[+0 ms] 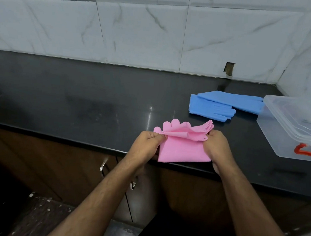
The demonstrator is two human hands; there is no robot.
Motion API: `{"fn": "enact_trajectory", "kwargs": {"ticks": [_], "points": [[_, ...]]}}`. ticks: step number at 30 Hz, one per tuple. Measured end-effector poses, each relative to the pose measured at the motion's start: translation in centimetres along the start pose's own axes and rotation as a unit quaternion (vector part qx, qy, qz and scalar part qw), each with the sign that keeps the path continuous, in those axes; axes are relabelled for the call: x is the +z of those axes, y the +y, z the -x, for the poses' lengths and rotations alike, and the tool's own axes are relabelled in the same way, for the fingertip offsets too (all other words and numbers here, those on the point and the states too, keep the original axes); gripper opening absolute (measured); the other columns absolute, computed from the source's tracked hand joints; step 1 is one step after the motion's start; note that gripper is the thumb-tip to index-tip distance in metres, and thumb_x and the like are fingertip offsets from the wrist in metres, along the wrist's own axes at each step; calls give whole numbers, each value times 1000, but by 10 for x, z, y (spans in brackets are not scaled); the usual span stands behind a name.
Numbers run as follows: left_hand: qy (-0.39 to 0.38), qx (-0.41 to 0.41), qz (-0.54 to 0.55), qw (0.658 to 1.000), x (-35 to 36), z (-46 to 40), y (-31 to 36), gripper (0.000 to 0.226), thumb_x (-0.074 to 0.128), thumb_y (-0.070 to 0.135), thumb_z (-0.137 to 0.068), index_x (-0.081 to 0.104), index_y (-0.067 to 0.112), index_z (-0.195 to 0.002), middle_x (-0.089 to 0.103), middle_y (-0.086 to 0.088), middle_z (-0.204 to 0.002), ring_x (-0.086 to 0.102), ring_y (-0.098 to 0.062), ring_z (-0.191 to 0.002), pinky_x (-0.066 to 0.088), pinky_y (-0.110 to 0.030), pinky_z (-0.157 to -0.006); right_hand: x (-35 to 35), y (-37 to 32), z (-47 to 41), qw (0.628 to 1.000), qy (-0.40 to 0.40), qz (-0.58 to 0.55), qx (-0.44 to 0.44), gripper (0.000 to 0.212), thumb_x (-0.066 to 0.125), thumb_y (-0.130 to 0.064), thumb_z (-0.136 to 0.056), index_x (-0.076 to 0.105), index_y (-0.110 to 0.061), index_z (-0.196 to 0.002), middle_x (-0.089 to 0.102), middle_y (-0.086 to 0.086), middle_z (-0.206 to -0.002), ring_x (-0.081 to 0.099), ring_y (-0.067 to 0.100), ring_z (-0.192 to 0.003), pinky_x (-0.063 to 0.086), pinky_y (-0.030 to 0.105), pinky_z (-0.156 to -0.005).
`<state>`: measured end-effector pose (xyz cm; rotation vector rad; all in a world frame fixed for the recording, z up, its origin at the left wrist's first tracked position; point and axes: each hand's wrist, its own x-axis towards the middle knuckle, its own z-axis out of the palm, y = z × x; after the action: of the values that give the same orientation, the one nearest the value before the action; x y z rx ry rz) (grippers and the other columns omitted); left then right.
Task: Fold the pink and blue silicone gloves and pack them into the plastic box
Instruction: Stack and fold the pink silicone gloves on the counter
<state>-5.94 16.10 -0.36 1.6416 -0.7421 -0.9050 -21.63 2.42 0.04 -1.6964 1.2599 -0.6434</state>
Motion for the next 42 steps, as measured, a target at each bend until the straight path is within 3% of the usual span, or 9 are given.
{"fn": "enact_trajectory", "kwargs": {"ticks": [3,9,12,18,23,27,32,37,42], "points": [[-5,-24,22,999,-2,-4,-2,24,58,29,-99,63,9,-86,69,-18,-81,72,-33,-80,59,-38,-69,3,2,-8,1000,3,-8,16,30,50,-26,-93,71,-7,-85,74,15,-86,68,32,-79,42,35,-67],[45,-12,-13,999,3,-9,-3,33,53,28,-98,62,4,-78,66,-19,-80,66,-30,-72,62,-53,-74,5,6,-10,1000,2,-12,13,42,50,-31,-97,66,8,-96,67,28,-88,61,35,-71,40,38,-65],[56,-1,-30,998,3,-8,-5,50,52,33,-100,59,-13,-79,62,-18,-76,62,-28,-68,58,-47,-68,6,11,-7,999,24,4,-23,47,47,-35,-100,63,9,-102,65,25,-84,54,27,-70,38,38,-65],[65,8,-41,997,5,-7,-8,53,51,34,-103,58,-13,-79,59,-15,-75,58,-27,-69,52,-39,-68,-1,10,9,999,12,-35,-37,57,43,-58,-102,69,-8,-99,73,14,-94,66,32,-83,42,37,-70],[65,21,-38,997,5,-7,-9,53,51,36,-103,57,-9,-75,62,-16,-75,59,-27,-68,53,-41,-67,-12,22,30,989,44,-123,-68,32,54,-59,-96,62,-35,-117,74,-11,-94,70,9,-90,50,23,-70],[72,51,-27,996,3,-4,-11,50,54,36,-102,49,1,-66,47,-12,-64,50,-26,-63,45,-40,-63,-14,29,37,986,35,-98,-129,36,66,-47,-94,56,-36,-127,72,-12,-85,67,-3,-80,51,16,-63],[56,49,17,997,1,2,-8,58,59,39,-103,44,-3,-65,58,-15,-73,56,-28,-71,51,-44,-69,-12,30,36,986,19,-71,-151,27,71,-38,-93,59,-38,-118,65,-7,-72,59,-2,-65,49,23,-66],[124,117,-89,981,3,14,5,61,60,40,-102,43,-7,-66,42,-8,-59,34,-17,-56,31,-28,-54,-12,31,35,982,2,-88,-165,20,73,-33,-93,62,-36,-110,58,-8,-64,52,1,-60,45,17,-58],[142,134,-177,965,2,14,12,56,61,34,-102,53,-11,-71,46,-10,-62,39,-18,-58,33,-23,-49,-12,32,36,980,-10,-98,-172,17,75,-31,-92,65,-32,-105,57,-6,-61,52,1,-57,45,11,-55]]}}
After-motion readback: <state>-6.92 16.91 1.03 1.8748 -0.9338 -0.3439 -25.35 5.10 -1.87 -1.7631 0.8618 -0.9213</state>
